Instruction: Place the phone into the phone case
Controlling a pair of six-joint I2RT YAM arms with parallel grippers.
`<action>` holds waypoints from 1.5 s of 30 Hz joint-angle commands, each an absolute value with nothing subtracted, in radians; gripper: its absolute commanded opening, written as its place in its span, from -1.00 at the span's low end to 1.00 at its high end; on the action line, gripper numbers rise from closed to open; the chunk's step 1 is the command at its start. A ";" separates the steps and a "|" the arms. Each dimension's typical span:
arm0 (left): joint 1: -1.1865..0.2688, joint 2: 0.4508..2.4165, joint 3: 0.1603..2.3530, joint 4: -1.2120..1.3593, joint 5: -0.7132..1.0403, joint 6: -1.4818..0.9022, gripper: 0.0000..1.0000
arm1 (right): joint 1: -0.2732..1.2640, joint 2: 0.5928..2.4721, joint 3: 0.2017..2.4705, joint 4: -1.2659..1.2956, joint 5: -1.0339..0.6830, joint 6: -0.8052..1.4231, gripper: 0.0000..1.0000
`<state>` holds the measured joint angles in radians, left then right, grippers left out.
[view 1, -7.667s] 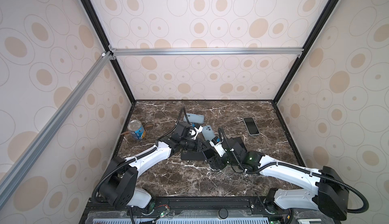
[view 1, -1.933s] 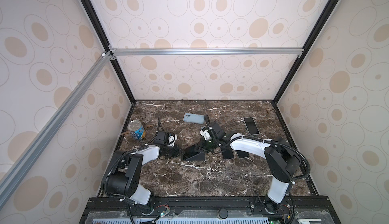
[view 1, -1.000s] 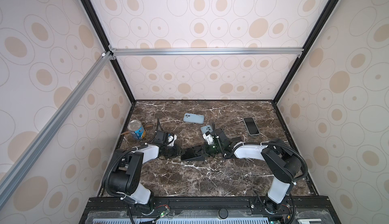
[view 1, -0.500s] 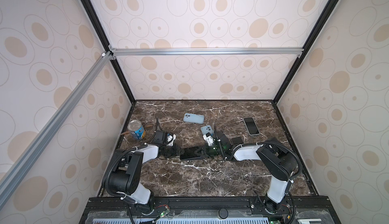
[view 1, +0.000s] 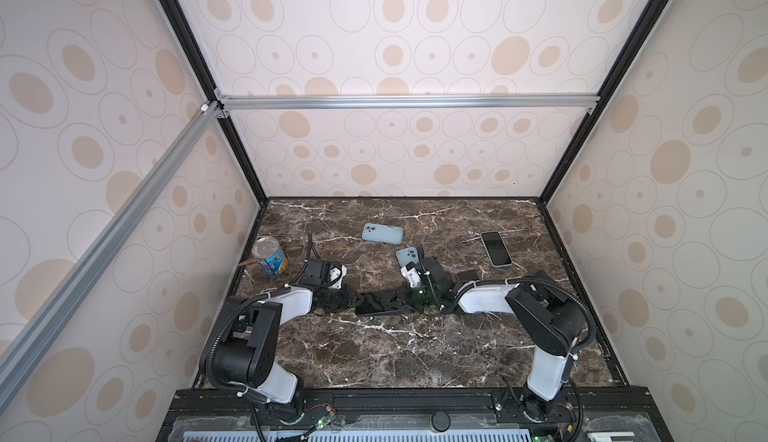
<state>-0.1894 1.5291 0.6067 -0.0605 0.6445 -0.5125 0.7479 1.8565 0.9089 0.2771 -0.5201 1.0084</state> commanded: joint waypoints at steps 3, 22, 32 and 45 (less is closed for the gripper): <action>-0.202 1.496 0.587 -0.096 0.636 -0.528 -0.31 | 0.758 1.871 0.963 -0.071 -0.402 0.928 -0.45; -0.202 1.505 0.586 -0.104 0.627 -0.507 -0.34 | 0.759 1.815 1.135 -0.392 -0.337 0.806 -0.05; -0.204 1.534 0.587 -0.096 0.655 -0.510 -0.37 | 0.759 1.806 1.166 -0.476 -0.317 0.768 0.07; -0.227 1.522 0.614 -0.114 0.647 -0.500 -0.40 | 0.760 1.786 1.223 -0.604 -0.246 0.711 0.20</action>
<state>-0.2115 1.5158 0.5903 -0.0757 0.6563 -0.5190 0.7536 1.8229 1.2026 -0.5381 -0.2859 0.7341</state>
